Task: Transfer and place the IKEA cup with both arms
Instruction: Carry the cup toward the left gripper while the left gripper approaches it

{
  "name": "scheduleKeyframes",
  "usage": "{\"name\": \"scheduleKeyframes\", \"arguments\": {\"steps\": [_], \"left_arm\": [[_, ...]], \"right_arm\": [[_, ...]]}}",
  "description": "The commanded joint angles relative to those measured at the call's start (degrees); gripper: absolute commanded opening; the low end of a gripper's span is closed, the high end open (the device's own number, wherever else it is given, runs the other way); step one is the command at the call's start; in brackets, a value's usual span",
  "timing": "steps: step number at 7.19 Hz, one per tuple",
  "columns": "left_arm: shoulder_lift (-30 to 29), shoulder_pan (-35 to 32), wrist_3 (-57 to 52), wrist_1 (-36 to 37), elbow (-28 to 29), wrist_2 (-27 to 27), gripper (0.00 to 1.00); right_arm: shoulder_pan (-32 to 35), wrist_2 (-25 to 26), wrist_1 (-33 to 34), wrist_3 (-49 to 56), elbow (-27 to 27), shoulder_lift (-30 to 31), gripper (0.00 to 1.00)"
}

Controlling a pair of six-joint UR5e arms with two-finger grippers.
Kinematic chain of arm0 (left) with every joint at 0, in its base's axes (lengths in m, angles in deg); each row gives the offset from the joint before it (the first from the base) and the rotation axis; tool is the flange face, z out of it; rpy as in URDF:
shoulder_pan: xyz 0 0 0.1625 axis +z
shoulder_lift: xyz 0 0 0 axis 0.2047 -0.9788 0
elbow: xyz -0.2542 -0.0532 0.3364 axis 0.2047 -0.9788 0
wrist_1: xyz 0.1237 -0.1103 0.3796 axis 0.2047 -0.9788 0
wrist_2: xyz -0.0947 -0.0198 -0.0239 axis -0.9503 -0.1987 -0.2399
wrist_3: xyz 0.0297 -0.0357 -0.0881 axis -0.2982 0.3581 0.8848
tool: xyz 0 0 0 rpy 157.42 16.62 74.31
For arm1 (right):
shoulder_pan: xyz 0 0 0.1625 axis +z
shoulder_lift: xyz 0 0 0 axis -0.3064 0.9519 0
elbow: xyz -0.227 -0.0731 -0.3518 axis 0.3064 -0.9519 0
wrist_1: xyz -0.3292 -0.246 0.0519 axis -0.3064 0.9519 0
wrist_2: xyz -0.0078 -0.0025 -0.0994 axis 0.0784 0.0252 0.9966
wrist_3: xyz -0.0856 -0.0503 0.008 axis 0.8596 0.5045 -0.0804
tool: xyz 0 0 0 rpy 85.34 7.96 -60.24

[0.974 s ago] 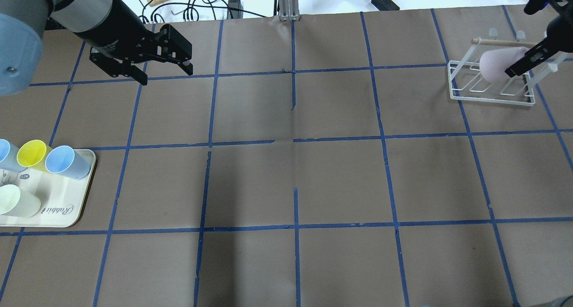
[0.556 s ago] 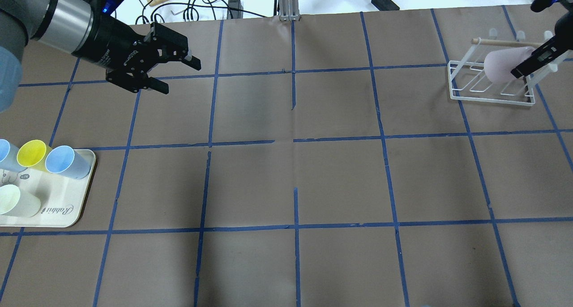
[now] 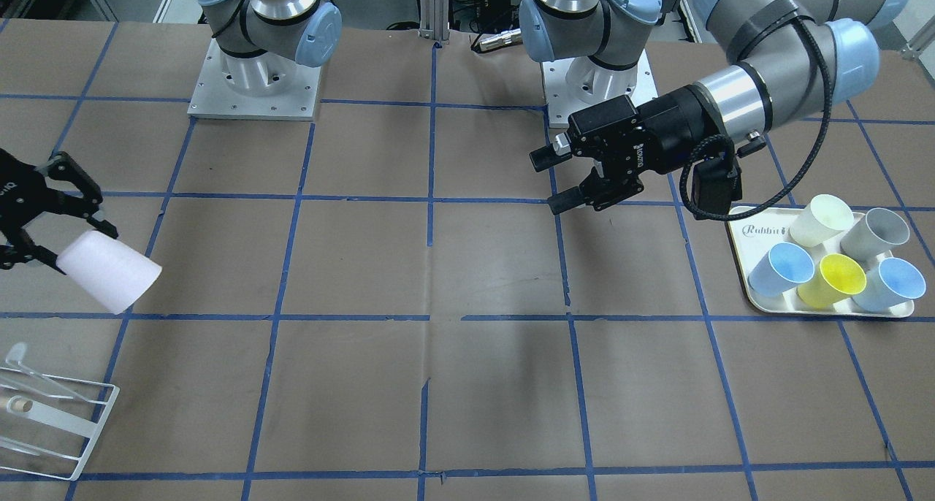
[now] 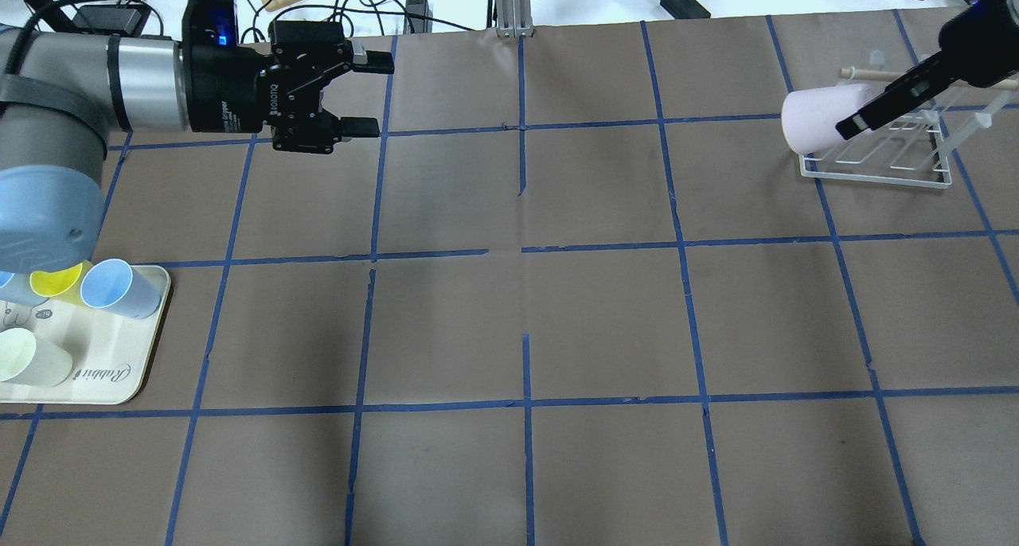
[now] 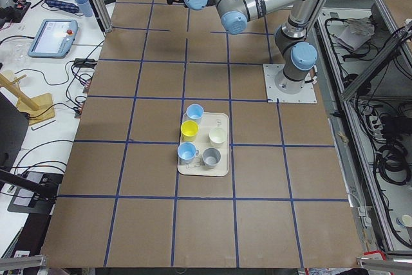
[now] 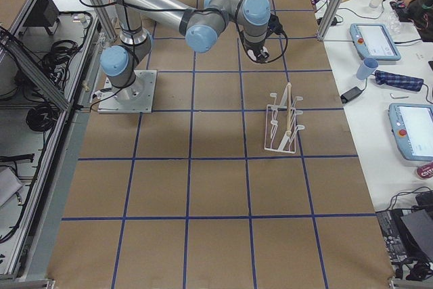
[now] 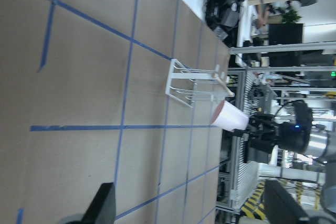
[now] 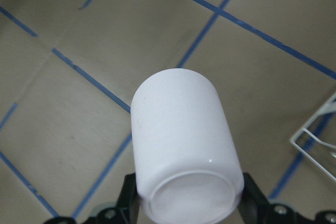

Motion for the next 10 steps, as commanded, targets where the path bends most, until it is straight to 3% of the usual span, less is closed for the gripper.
{"name": "scheduleKeyframes", "arguments": {"steps": [1, 3, 6, 8, 10], "left_arm": [[-2.07, -0.01, -0.13, 8.07, -4.71, -12.58, 1.00], [-5.24, -0.54, 0.04, 11.80, -4.47, -13.77, 1.00], [-7.18, -4.05, 5.46, 12.24, -1.76, -13.69, 1.00], [-9.54, -8.86, 6.54, 12.67, 0.46, -13.16, 1.00], [-11.48, -12.84, 6.89, 15.84, 0.90, -12.81, 1.00]], "right_arm": [[2.17, -14.07, -11.82, 2.80, -0.01, -0.01, 0.01], [2.26, -24.64, -28.84, 14.80, -0.01, -0.45, 0.00], [2.60, -31.67, -42.07, 22.32, 0.52, -3.16, 0.00], [7.24, -37.39, -44.20, 22.51, 0.52, -4.83, 0.00], [9.11, -39.62, -44.40, 22.51, 0.52, -6.77, 0.00]]}}
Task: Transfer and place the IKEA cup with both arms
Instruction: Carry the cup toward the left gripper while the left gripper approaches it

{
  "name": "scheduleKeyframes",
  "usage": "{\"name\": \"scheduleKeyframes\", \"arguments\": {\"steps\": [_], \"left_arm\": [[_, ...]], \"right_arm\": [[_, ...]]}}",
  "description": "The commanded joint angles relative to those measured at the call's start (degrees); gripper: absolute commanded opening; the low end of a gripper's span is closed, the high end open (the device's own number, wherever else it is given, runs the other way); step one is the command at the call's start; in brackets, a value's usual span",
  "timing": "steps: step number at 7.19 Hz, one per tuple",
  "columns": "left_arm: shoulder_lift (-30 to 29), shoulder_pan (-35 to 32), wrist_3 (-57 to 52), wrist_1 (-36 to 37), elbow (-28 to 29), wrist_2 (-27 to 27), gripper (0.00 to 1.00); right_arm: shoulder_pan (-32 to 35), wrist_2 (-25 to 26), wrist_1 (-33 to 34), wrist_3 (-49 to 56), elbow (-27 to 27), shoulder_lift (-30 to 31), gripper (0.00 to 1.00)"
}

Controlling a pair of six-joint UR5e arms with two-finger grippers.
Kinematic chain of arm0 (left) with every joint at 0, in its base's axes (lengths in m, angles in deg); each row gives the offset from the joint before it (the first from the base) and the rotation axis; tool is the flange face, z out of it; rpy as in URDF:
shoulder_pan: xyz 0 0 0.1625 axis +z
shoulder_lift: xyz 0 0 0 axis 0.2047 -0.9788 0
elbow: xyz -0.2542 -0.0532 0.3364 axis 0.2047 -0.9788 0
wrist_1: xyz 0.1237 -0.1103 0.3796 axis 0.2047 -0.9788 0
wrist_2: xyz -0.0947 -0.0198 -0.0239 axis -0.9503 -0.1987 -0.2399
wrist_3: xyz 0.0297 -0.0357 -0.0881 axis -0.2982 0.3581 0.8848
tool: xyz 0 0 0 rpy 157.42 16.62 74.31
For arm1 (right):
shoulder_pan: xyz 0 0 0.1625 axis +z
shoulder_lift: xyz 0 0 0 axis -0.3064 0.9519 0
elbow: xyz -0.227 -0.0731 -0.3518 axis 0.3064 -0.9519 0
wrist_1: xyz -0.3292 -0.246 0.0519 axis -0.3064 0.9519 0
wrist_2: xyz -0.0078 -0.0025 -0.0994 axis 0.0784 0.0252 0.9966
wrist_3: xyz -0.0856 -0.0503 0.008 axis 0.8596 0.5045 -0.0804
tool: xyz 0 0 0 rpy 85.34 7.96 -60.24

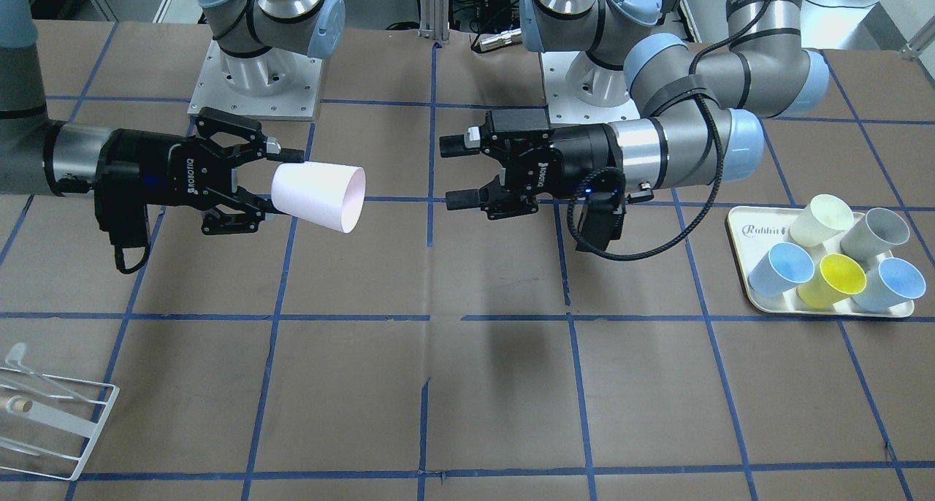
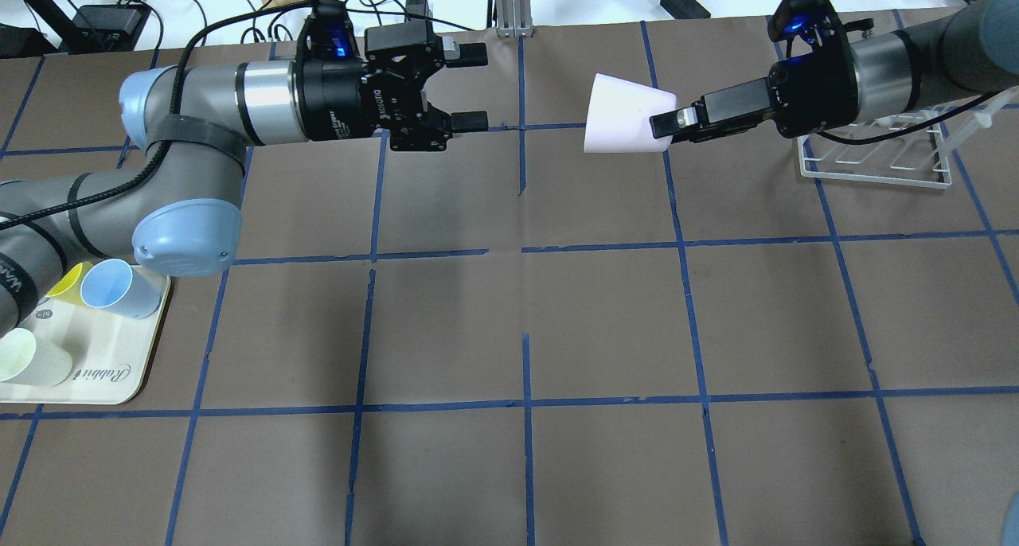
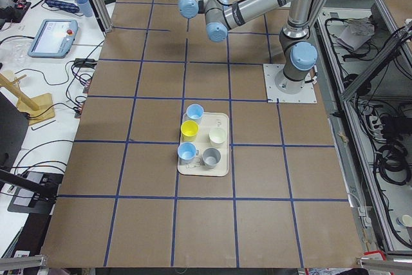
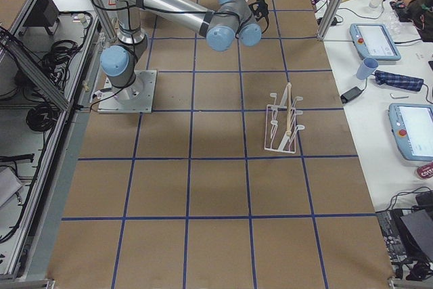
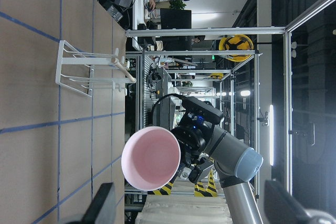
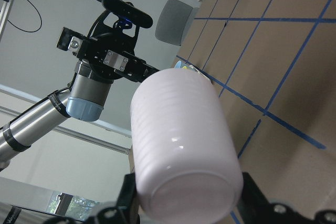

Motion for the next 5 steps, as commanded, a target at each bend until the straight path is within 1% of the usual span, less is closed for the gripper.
{"name": "scheduleKeyframes", "arguments": {"steps": [1, 3, 4, 5], "left_arm": [[-1.42, -2.23, 0.83, 1.44, 0.53, 0.08, 1.00], [-3.17, -3.37, 1.36, 3.38, 2.45, 0.16, 1.00], [-4.22, -3.90, 1.36, 3.47, 3.68, 0.16, 1.00], [-5.10, -4.08, 1.36, 3.47, 5.35, 0.25, 1.00]], "right_arm": [[2.06, -3.22, -0.23, -0.12, 0.00, -1.30, 0.00], [3.13, -4.80, -0.05, -0.48, -0.52, -3.49, 0.00], [4.26, -5.95, -0.05, -0.83, -0.52, -3.68, 0.00], [4.97, -6.05, -0.05, -1.53, -0.52, -3.68, 0.00]]}}
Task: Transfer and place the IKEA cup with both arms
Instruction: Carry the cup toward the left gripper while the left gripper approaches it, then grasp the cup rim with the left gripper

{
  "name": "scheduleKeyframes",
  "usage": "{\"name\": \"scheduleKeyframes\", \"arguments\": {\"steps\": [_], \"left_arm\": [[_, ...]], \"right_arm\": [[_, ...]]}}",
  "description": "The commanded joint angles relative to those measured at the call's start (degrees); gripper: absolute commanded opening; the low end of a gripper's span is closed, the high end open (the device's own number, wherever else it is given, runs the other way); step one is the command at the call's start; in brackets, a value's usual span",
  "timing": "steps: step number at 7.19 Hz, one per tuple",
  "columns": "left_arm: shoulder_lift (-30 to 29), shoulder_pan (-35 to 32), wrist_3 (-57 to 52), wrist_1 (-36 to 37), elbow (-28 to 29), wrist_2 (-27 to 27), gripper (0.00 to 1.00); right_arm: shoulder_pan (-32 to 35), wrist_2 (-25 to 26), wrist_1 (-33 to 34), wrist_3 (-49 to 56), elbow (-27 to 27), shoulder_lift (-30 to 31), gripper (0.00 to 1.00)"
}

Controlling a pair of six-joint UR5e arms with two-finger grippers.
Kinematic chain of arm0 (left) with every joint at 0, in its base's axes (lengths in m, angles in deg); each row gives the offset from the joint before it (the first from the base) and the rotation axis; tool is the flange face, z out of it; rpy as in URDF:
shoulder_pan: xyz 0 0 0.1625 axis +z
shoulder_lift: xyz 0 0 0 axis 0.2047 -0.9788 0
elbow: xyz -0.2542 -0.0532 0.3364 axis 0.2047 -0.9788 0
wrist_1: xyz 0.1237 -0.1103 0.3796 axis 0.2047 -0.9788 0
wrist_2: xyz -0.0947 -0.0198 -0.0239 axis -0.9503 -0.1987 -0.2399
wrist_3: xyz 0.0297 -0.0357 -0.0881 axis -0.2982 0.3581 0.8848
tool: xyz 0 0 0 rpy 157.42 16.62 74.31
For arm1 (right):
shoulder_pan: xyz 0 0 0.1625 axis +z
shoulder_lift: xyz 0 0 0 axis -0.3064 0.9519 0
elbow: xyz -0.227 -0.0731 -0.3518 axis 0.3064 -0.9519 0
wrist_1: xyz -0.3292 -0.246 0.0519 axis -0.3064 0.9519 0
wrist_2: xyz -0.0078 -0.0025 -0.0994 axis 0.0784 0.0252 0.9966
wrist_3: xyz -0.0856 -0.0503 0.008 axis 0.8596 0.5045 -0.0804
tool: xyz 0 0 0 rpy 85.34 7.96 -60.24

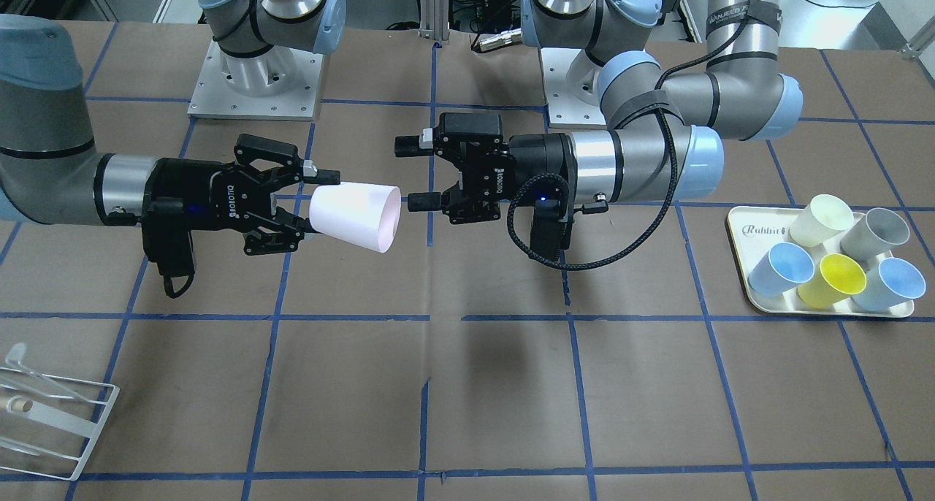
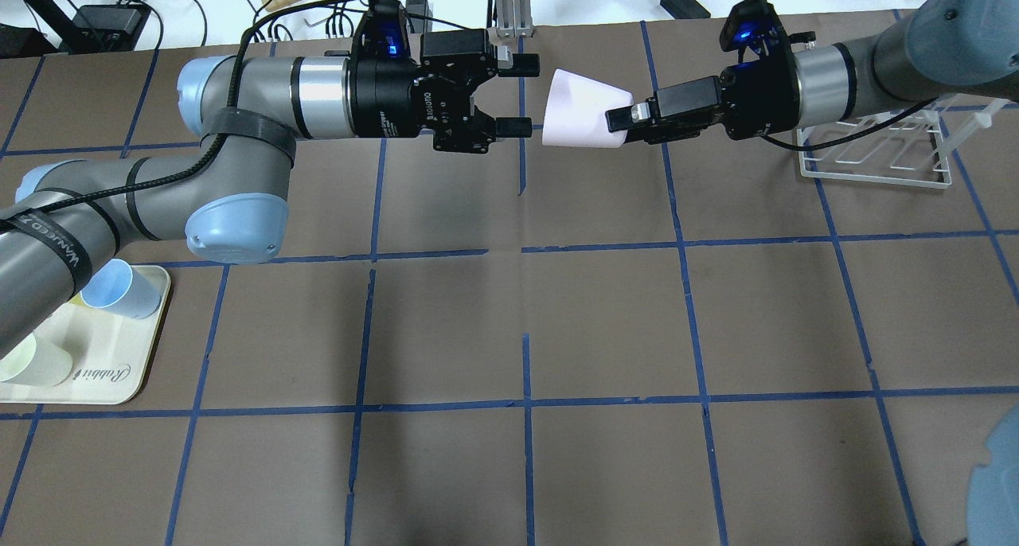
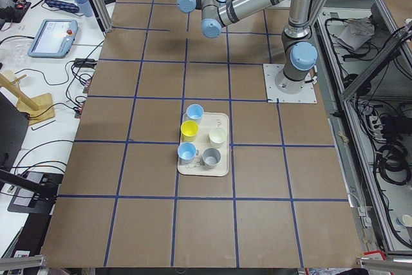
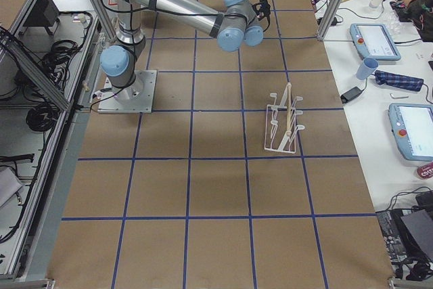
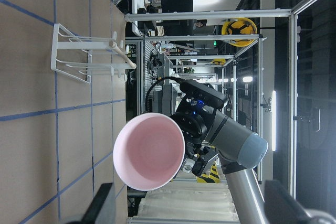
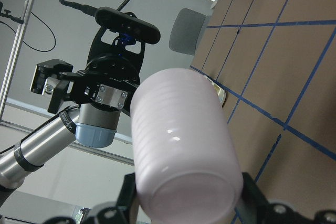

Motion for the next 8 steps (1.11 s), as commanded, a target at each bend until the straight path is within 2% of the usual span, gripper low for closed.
{"name": "scheduleKeyframes", "arguments": {"steps": [1, 3, 4, 5, 6, 8], "left_arm": [[-2.36, -0.56, 0.11, -0.05, 4.37, 0.60, 1.00], [-3.60, -1.61, 1.51, 0.47, 4.93, 1.57, 1.00], [-3.52, -1.62, 1.43, 0.74, 4.83, 2.18, 0.81], [-3.26, -1.62, 1.35, 0.74, 4.75, 2.18, 0.56], [-3.17, -1.53, 1.43, 1.09, 4.66, 2.27, 0.46], [-3.17, -1.44, 1.52, 1.18, 4.57, 2.27, 0.18]], "right_arm": [[1.48, -0.68, 0.09, -0.83, -0.03, -0.21, 0.00], [2.10, -0.68, 0.00, -1.18, -0.03, -0.29, 0.00], [2.10, -0.68, 0.00, -1.18, -0.03, -0.29, 0.00], [2.10, -0.60, -0.09, -1.36, -0.03, -0.29, 0.01], [2.10, -0.60, -0.09, -1.36, -0.03, -0.29, 0.01], [2.10, -0.60, -0.09, -1.36, -0.12, -0.29, 0.01]]}}
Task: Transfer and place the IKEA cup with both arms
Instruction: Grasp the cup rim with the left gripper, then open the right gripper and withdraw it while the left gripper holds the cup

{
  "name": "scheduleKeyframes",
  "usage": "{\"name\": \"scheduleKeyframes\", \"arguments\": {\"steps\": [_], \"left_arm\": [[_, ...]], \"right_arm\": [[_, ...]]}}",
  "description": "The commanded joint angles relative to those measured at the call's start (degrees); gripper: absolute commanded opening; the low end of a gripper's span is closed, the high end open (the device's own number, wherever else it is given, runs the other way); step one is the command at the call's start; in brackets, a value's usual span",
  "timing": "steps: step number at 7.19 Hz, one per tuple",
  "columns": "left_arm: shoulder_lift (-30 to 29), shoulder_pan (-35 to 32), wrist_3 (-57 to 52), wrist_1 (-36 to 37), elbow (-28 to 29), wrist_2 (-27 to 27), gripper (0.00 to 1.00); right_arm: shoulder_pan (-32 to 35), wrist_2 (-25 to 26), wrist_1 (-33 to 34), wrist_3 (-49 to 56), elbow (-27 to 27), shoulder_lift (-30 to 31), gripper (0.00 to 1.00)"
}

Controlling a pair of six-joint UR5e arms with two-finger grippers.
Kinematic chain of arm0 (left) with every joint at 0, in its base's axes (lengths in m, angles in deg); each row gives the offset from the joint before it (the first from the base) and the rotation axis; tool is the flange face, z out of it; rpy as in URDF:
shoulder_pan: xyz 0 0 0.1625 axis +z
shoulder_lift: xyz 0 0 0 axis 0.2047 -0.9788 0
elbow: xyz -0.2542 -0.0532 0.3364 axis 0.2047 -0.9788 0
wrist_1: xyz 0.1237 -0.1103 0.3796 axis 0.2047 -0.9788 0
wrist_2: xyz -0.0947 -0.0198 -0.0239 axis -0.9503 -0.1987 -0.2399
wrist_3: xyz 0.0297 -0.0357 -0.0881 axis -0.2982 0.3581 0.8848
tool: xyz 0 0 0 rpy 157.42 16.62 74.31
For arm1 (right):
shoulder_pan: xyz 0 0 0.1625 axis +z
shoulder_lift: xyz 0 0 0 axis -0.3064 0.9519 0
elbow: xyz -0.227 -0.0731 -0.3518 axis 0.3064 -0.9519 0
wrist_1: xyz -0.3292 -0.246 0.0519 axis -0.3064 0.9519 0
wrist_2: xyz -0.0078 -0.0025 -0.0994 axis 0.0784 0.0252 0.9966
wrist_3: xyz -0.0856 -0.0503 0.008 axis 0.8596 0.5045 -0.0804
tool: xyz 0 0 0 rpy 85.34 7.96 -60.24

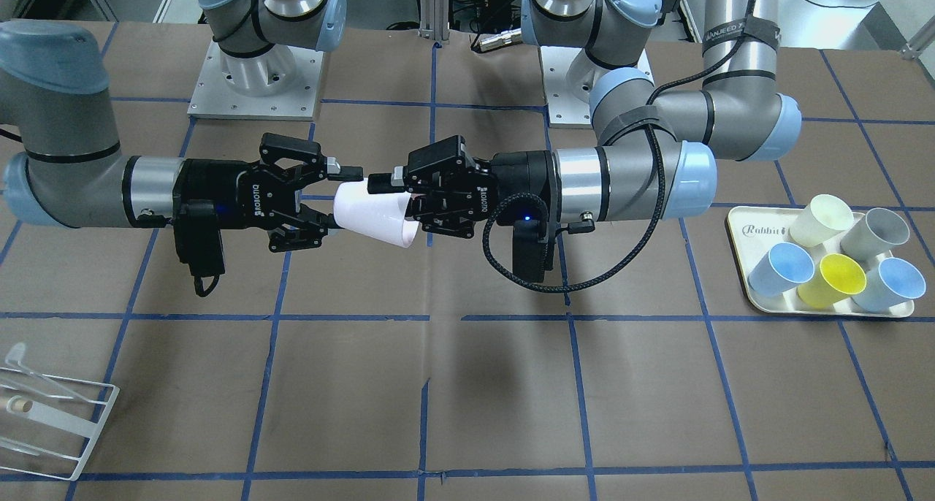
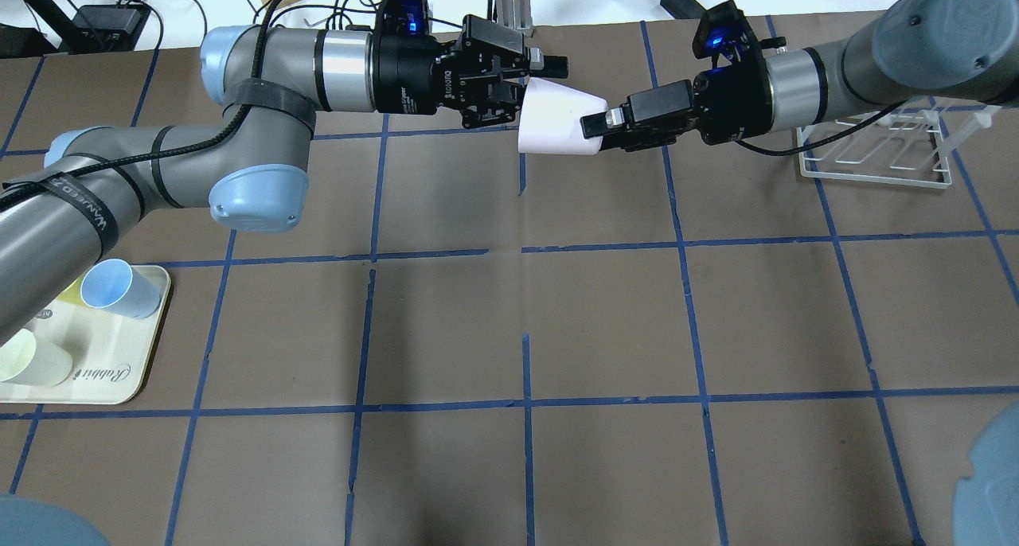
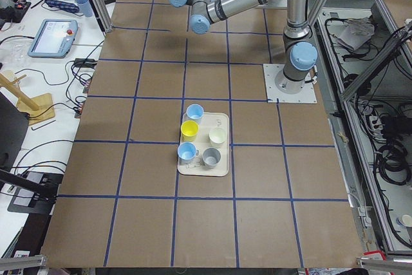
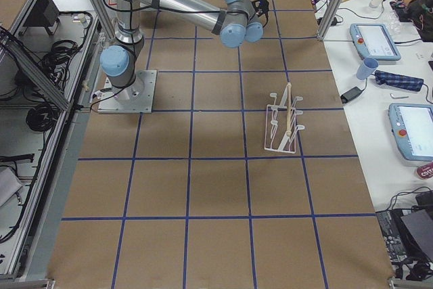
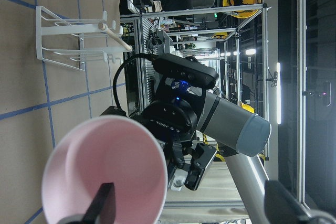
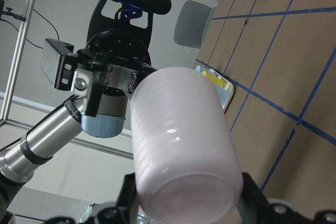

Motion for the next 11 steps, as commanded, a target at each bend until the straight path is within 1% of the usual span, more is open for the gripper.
{"name": "scheduleKeyframes", "arguments": {"steps": [1, 2, 3, 4, 6, 7, 8, 9, 10, 11], "left_arm": [[-0.05, 0.07, 0.07, 0.08, -0.04, 0.01, 0.11], [0.04, 0.25, 0.16, 0.08, 0.05, 0.01, 0.08], [0.04, 0.51, 0.25, 0.08, 0.05, -0.07, 0.05], [0.04, 0.51, 0.25, 0.08, 0.05, 0.01, 0.00], [0.13, 0.51, 0.34, 0.16, 0.14, 0.01, 0.00], [0.30, 0.60, 0.77, 0.16, 0.14, 0.01, 0.00], [0.74, 0.60, 1.65, -0.01, 0.83, 1.32, 0.00], [1.61, 0.95, 3.31, 0.08, 1.10, 7.42, 0.00], [1.97, 1.30, 3.50, 0.08, 1.19, 8.18, 0.00], [2.84, 2.09, 3.76, -0.10, 1.62, 9.84, 0.00]], "right_arm": [[0.00, 0.01, -0.01, -0.01, -0.02, 0.00, 0.01], [0.00, -0.08, -0.09, -0.10, -0.02, 0.00, 0.27], [-0.08, -3.04, -0.35, -1.49, 0.24, -0.18, 0.99], [-0.08, -3.76, -0.27, -3.94, 0.07, 0.34, 1.00], [-0.26, -3.42, -0.27, -4.49, -0.11, -0.09, 1.00], [-0.69, -1.68, -0.10, -7.97, -0.37, 0.26, 1.00], [-1.39, 1.56, 0.08, -12.79, -1.68, 0.35, 1.00], [-3.14, 3.07, -0.87, -13.36, -2.65, 0.43, 1.00], [-4.55, 4.91, -3.93, -13.46, -3.09, 0.43, 1.00], [-6.04, 7.54, -4.13, -15.20, -4.05, 0.52, 1.00]]}}
